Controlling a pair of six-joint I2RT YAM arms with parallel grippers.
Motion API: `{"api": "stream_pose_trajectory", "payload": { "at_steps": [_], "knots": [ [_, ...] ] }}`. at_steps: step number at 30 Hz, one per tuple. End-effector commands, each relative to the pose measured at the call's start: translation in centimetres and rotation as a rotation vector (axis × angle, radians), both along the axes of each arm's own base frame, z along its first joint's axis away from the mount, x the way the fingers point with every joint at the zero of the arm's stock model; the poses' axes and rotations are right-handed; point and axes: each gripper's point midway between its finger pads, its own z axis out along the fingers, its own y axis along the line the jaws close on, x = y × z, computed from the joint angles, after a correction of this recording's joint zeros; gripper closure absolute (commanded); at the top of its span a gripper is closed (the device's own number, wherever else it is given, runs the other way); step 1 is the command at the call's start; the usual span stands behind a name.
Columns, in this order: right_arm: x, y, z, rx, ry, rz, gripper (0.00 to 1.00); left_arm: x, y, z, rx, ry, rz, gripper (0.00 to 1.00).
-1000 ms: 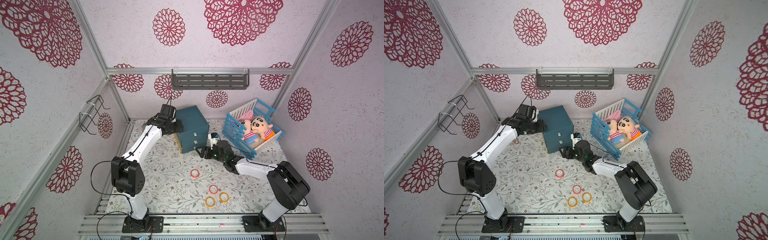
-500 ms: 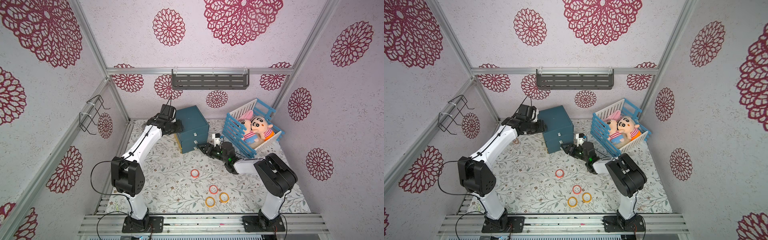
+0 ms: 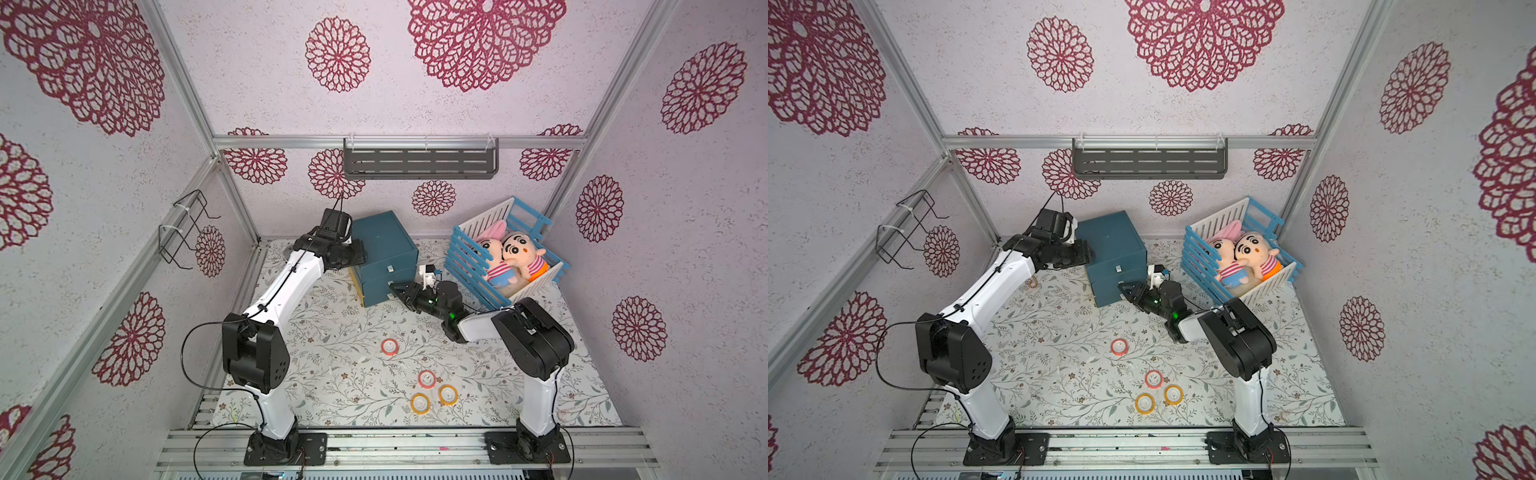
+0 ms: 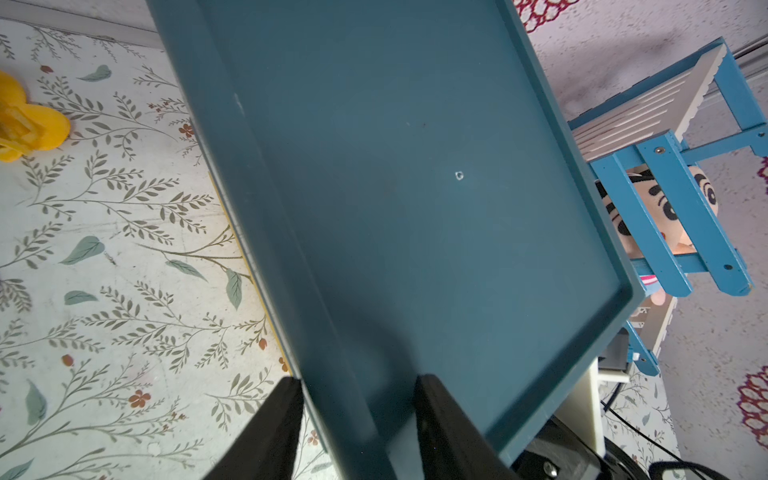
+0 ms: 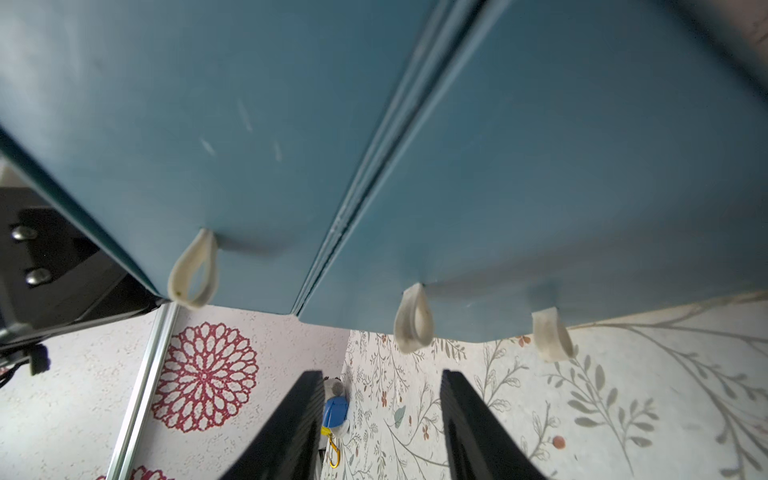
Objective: Place the transparent tape into the drawer according to color
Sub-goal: Open the drawer in the storage box.
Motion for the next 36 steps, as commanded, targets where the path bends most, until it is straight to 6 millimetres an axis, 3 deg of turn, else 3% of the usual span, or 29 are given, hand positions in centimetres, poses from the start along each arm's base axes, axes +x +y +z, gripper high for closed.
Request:
{"api": "stream_pose_trajectory", "payload": {
  "at_steps": [1,11,30,36],
  "knots": [
    [1.2,0.0,1.6,0.04,-0.037,-0.021,0.51,-0.7,0.3,0.5,0.006,-0.005,-0.014,0.49],
    [2.5,0.2,1.2,0.034,-0.021,-0.038,0.55,-0.6,0.3,0.6,0.002,-0.006,-0.018,0.49],
    [3.4,0.0,-0.1,0.033,0.007,-0.069,0.74,-1.0,0.4,0.5,0.003,-0.003,-0.022,0.49],
    [3.5,0.0,-0.1,0.035,0.012,-0.074,0.89,-1.1,0.4,0.4,0.005,0.001,-0.023,0.49]
  ]
}}
